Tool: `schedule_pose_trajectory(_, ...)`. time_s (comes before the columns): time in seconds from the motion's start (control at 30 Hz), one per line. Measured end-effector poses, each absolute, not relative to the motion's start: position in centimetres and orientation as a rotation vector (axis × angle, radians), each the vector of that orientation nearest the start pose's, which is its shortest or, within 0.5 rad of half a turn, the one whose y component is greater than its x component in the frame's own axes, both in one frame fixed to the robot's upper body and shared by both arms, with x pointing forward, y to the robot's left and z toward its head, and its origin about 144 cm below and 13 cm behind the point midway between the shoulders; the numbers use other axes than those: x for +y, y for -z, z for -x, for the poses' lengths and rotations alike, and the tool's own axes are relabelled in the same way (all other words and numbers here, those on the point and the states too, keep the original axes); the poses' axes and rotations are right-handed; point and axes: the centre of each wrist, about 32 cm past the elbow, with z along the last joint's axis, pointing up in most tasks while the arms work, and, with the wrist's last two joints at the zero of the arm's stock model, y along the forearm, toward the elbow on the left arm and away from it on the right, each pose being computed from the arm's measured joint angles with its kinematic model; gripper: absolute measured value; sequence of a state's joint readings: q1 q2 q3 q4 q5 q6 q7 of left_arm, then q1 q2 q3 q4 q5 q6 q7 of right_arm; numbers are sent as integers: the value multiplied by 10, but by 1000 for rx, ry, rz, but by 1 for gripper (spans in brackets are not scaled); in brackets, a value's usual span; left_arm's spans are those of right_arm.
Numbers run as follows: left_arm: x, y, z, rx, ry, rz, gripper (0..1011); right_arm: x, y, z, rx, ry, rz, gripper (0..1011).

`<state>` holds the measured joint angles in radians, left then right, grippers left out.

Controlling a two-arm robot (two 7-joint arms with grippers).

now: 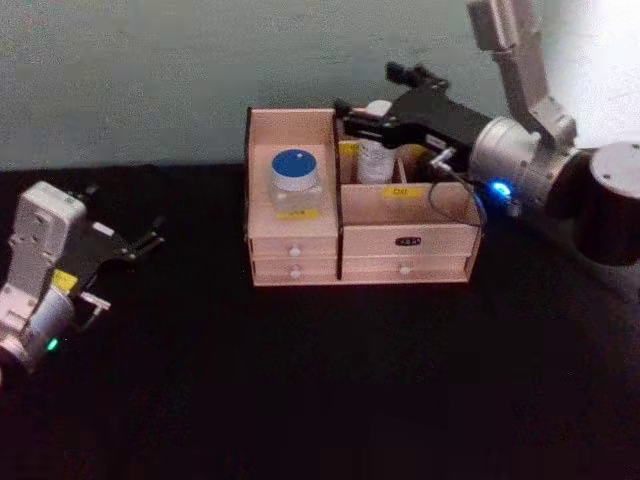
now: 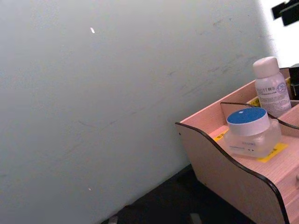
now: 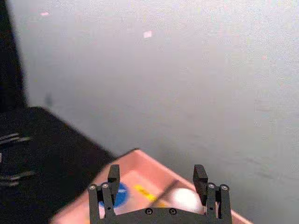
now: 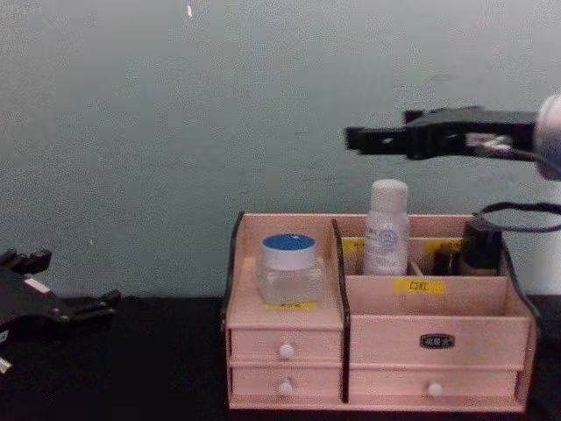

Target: Pick up the facial cleanser and watermelon frost from the table and place them into the tiered storage box.

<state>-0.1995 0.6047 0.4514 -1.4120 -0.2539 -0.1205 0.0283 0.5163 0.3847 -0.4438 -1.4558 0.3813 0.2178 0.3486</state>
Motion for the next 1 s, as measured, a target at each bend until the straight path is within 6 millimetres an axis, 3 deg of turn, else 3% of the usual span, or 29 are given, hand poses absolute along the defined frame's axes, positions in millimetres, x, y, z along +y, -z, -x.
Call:
schedule_pose_trajectory(0.47, 310, -1140, -489, -285, -1248, -305, 1001, -272, -1246, -551, -155, 1269, 141, 1000)
schedule_pose_trajectory(1.0, 310, -1140, -489, -285, -1248, -304, 1001, -296, -1208, -534, -94, 1562, 256, 1000)
